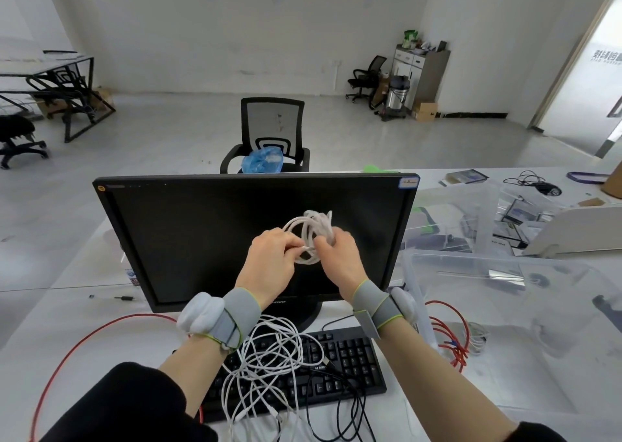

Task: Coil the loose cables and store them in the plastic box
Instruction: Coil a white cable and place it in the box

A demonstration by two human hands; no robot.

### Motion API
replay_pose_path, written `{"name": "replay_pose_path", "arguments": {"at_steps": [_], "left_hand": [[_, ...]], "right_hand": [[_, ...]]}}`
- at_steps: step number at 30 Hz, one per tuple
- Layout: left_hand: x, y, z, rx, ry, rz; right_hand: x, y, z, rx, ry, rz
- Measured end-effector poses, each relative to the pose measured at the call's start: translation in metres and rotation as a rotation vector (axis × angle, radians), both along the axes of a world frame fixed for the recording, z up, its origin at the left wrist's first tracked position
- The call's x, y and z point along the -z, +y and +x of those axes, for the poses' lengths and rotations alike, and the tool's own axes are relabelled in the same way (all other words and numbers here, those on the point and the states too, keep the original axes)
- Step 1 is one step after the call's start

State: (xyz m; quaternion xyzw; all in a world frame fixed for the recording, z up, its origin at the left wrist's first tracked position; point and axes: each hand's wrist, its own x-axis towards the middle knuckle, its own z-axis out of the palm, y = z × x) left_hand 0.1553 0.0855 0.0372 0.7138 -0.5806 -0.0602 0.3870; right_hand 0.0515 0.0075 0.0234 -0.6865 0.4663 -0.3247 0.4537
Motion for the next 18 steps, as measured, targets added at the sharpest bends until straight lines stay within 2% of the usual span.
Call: {"name": "replay_pose_path", "arguments": {"at_steps": [2, 5, 8, 11, 14, 18], "left_hand": [[-0.003, 0.001, 0.003, 0.026, 0.022, -0.032], [-0.011, 0.000, 0.003, 0.114, 0.035, -0.068], [-0.019, -0.004, 0.001, 0.176, 0.098, -0.051], [-0.023, -0.009, 0.004, 0.214, 0.050, 0.001], [-0.030, -0.011, 0.009, 0.210, 0.210, 0.062], [-0.036, -0.013, 0.015, 0.132, 0.356, 0.109]], "right_hand": [[0.000, -0.007, -0.005, 0.025, 0.110, -0.086], [0.002, -0.008, -0.014, -0.056, 0.327, -0.218], [0.002, 0.001, -0.015, -0.151, 0.392, -0.271], [-0.003, 0.005, -0.017, -0.283, 0.516, -0.362], [-0.011, 0.009, -0.020, -0.448, 0.639, -0.497], [-0.011, 0.015, -0.019, -0.545, 0.647, -0.616]]}}
